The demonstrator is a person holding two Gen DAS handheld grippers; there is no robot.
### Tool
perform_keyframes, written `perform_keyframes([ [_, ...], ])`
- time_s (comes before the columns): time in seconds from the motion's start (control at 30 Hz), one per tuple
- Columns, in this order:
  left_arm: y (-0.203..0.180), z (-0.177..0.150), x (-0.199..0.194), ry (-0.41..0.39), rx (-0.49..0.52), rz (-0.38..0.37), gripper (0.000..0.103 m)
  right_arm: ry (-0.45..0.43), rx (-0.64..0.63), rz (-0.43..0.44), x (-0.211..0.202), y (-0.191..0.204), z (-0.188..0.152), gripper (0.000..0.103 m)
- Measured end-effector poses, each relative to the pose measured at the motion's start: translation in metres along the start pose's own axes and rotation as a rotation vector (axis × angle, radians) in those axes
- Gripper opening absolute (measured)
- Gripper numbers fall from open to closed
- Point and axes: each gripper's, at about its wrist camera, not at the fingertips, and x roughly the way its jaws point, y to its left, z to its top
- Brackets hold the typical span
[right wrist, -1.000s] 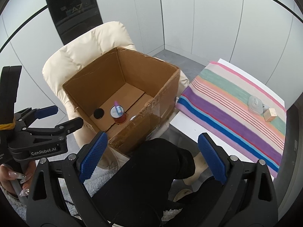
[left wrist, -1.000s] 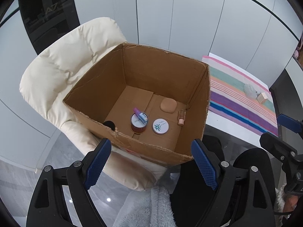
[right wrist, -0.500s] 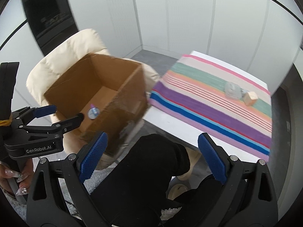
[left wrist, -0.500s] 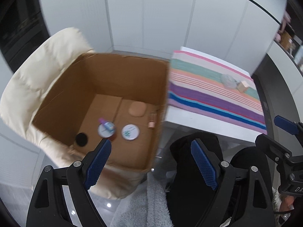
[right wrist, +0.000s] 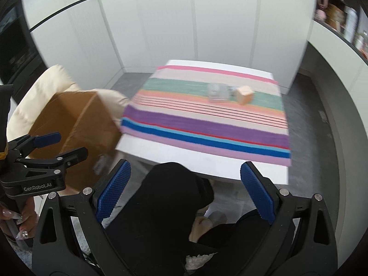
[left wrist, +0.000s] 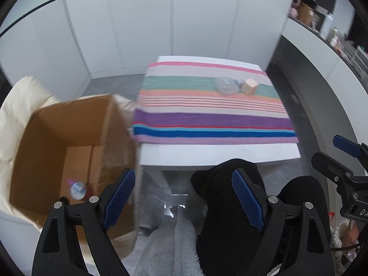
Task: Organize objects
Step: 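Move both tools back from the box to the cloth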
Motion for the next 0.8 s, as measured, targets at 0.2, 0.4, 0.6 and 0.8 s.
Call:
perform_keyframes([
  [0.2,-0.045,0.015,0.011,0.010,0.089,-0.038,0.088,0.010,0.094,-0.054,-0.001,-0.052,-0.010,0.098],
  [0.4,-0.071,0.030,0.021,0.026,0.121,-0.073,0.088,0.009,0.129,-0.108,0.002,-0.089,-0.012,0.098],
  [0.6,-0.088,0.052,0.038,0.049,0.133,-0.100,0.088,0.004,0.159,-0.124,0.009,-0.114,-0.006,0.098],
  [0.8,-0.095,0.076,0.074,0.126,0.121,-0.121,0.088,0.028,0.169,-0.136,0.034,-0.134,0.007,0.098],
])
